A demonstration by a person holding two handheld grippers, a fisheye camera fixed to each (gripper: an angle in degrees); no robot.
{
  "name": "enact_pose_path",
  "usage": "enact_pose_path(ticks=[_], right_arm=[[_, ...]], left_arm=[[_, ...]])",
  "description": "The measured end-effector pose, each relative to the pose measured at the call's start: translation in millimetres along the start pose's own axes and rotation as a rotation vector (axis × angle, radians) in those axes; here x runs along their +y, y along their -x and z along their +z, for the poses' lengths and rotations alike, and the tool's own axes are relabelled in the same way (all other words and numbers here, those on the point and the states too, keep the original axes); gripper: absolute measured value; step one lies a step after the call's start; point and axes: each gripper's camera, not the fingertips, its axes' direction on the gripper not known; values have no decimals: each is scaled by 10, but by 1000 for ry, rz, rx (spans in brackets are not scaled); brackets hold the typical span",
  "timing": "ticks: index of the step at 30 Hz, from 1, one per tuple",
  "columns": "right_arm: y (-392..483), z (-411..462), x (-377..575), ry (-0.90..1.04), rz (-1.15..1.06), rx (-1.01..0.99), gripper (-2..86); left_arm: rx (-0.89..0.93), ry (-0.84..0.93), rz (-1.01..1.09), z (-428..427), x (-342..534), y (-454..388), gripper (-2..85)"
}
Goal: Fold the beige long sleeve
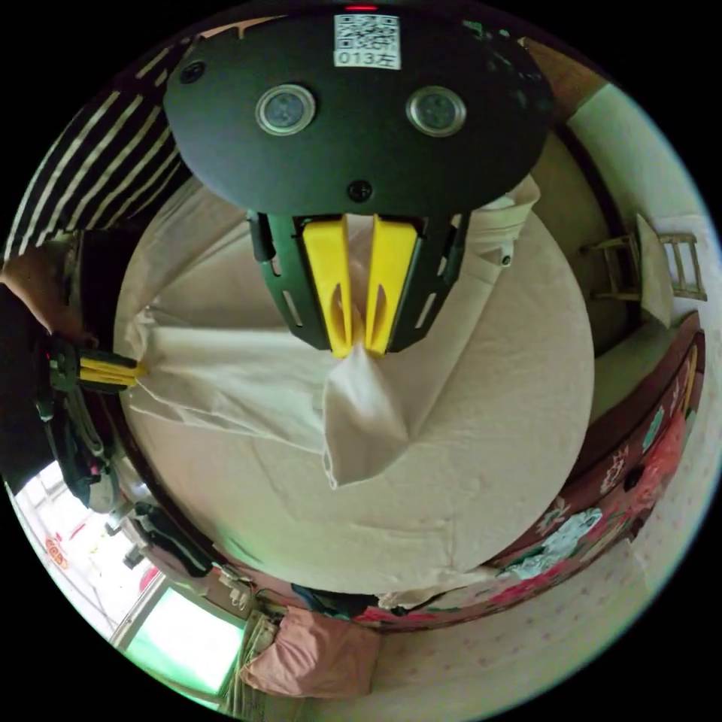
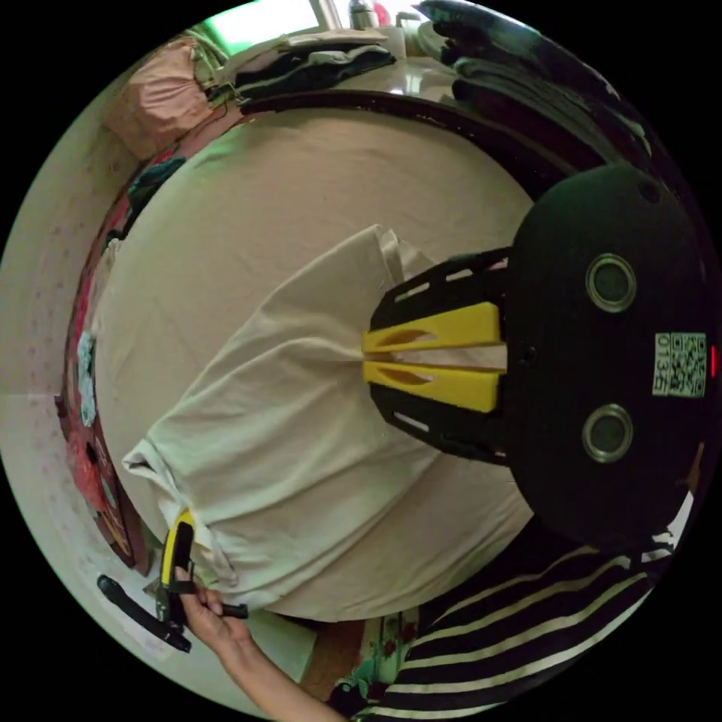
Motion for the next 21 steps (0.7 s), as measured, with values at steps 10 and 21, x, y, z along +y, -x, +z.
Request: enact_pose_path(ticks=[10,21], right_arm=[[-1261,-1164,-1586,-331,28,234,34],[-1632,-924,-2286,-249,68,-115,100]], left_arm=[[-158,-21,96,-846,-868,693,20],[-109,-14,-456,-383,-874,1703,79]])
